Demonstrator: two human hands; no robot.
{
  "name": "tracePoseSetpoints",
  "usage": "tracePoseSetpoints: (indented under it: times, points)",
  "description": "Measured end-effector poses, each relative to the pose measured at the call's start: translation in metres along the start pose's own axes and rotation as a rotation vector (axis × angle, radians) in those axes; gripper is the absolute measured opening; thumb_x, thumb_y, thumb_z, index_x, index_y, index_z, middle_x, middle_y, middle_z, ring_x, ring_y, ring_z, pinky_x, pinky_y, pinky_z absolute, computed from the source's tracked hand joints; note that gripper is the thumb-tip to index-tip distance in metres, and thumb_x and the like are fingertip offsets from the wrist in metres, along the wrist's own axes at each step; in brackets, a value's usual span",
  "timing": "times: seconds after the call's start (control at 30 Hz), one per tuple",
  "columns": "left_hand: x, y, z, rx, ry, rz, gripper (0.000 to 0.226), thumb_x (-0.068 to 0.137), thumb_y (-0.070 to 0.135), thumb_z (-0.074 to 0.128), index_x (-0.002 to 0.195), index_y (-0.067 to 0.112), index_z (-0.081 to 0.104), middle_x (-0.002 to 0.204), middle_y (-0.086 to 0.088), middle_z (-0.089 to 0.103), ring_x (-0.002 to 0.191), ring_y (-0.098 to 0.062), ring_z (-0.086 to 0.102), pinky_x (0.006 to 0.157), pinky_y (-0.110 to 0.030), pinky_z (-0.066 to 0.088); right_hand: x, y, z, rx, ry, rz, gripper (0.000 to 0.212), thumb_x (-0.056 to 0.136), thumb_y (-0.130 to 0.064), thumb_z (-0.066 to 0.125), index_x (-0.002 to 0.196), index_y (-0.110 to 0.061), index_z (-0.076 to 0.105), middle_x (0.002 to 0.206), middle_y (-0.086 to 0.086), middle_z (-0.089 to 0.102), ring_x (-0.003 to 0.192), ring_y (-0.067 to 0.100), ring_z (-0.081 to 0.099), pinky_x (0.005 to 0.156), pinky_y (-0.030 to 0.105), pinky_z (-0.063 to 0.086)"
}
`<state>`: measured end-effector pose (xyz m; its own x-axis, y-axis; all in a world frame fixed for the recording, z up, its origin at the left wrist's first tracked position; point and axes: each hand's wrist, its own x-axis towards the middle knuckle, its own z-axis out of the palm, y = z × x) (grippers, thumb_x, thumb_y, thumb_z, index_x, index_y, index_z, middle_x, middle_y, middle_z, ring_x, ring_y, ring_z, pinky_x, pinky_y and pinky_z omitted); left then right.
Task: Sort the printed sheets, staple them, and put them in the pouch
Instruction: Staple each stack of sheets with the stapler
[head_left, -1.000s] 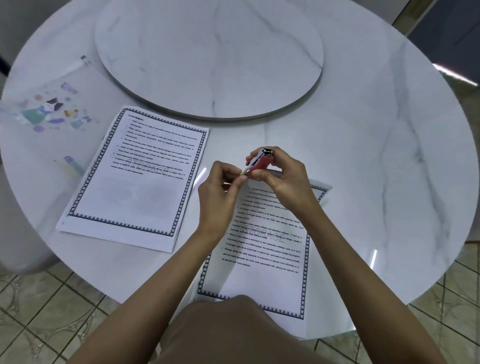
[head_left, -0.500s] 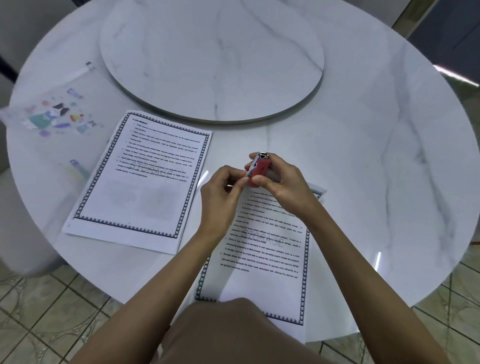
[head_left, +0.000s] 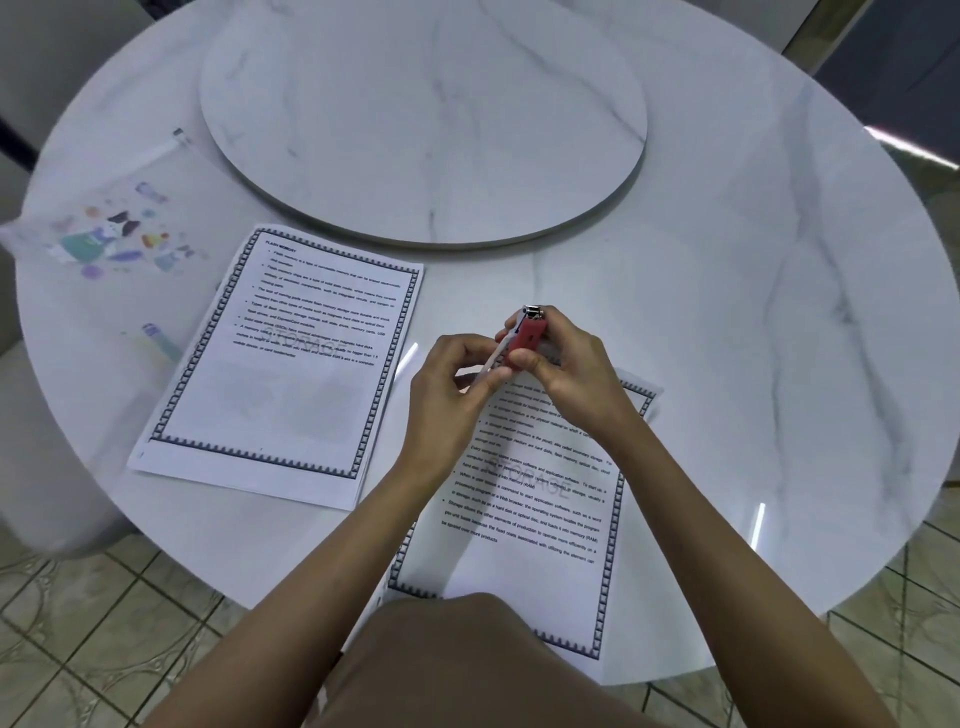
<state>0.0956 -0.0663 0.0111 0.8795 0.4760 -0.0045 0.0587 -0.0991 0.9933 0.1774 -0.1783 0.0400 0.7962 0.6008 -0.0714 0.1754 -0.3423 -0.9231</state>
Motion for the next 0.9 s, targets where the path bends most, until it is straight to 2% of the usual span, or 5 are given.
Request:
tracePoseSetpoints:
  times: [0.37,0.57,0.67,0.77,0.9]
  points:
    - [0.001,0.004,0.0,-0.01,0.05,-0.005,0.012,0.077,0.021,0.073,0.081,0.029,0.064,0.091,0.003,0.066,0.083,-0.003,0.063,0.077,-0.012,0.049,0.002,0.001,-0.005,0.107,-0.059,0.041,0.03,0.083,-0.007,0.066,0.107,-0.023,0.056,0.105,0.0,0.066,0.104,0.01,0.064,0.091,0.022,0.05]
    - [-0.001,0.003,0.004,-0.028,0.073,-0.017,0.016,0.075,0.021,0.075,0.077,0.032,0.063,0.089,0.005,0.067,0.082,-0.004,0.064,0.075,-0.012,0.05,0.002,0.005,-0.004,0.123,-0.021,0.071,0.024,0.079,-0.002,0.068,0.098,-0.014,0.061,0.094,-0.001,0.068,0.093,0.012,0.067,0.091,0.027,0.051]
    - [0.001,-0.001,0.004,-0.016,0.045,-0.055,0.022,0.076,0.02,0.073,0.095,0.026,0.063,0.094,0.007,0.067,0.086,-0.003,0.065,0.077,-0.013,0.052,0.001,0.007,-0.003,0.055,0.007,0.051,0.023,0.078,-0.004,0.069,0.098,-0.014,0.062,0.093,-0.002,0.069,0.09,0.005,0.066,0.085,0.015,0.049]
    - [0.004,-0.008,-0.002,0.045,-0.045,-0.109,0.042,0.079,0.023,0.071,0.118,0.026,0.054,0.094,0.012,0.065,0.088,0.001,0.064,0.074,-0.007,0.05,0.0,0.01,-0.003,0.046,0.032,0.032,0.023,0.078,-0.003,0.068,0.095,-0.018,0.061,0.095,-0.001,0.069,0.088,0.003,0.065,0.083,0.014,0.05]
    - [-0.001,-0.018,-0.005,0.222,-0.127,-0.128,0.009,0.083,0.023,0.067,0.089,0.017,0.066,0.068,0.008,0.059,0.058,0.004,0.052,0.061,-0.01,0.046,0.003,0.011,-0.003,0.039,0.045,0.009,0.029,0.078,-0.001,0.067,0.086,-0.028,0.057,0.094,-0.002,0.068,0.087,0.001,0.065,0.082,0.013,0.049]
